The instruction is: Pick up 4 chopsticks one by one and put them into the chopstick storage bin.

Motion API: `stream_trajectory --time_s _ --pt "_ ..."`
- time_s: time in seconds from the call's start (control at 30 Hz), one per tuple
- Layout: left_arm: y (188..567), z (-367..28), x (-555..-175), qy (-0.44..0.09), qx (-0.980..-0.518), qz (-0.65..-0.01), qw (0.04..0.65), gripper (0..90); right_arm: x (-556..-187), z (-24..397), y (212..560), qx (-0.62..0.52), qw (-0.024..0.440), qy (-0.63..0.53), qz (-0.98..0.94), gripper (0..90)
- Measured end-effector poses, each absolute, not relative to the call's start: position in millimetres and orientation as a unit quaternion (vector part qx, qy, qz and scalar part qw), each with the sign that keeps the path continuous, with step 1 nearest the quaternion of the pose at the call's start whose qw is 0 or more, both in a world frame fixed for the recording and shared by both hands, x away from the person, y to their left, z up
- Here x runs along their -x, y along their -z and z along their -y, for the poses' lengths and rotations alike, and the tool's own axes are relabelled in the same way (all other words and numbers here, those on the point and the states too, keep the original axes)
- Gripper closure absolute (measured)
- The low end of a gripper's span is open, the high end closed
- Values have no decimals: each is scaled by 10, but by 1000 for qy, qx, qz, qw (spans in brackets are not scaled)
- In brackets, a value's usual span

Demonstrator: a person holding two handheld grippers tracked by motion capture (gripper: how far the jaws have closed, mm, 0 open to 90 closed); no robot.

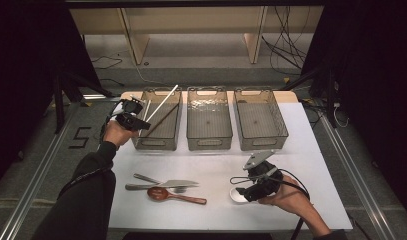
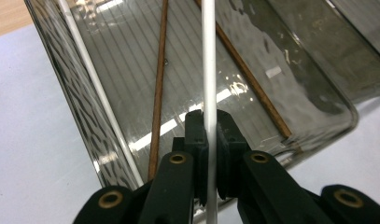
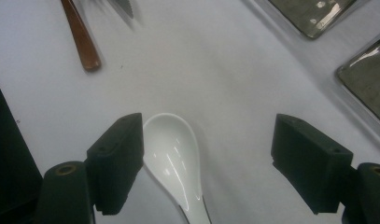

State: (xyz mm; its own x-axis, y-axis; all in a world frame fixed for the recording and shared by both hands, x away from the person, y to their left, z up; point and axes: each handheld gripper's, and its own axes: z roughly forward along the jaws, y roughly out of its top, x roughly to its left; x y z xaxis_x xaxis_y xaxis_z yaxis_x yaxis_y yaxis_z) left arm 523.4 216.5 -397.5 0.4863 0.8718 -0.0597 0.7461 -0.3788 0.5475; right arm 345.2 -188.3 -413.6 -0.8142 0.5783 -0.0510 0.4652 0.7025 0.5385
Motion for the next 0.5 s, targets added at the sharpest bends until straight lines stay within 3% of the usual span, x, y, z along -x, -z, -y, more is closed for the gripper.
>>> stream_trajectory --time_s 0.5 --pt "4067 -2060 -5359 -115 -822 -504 237 847 -3429 1873 4154 -279 104 -256 -920 254"
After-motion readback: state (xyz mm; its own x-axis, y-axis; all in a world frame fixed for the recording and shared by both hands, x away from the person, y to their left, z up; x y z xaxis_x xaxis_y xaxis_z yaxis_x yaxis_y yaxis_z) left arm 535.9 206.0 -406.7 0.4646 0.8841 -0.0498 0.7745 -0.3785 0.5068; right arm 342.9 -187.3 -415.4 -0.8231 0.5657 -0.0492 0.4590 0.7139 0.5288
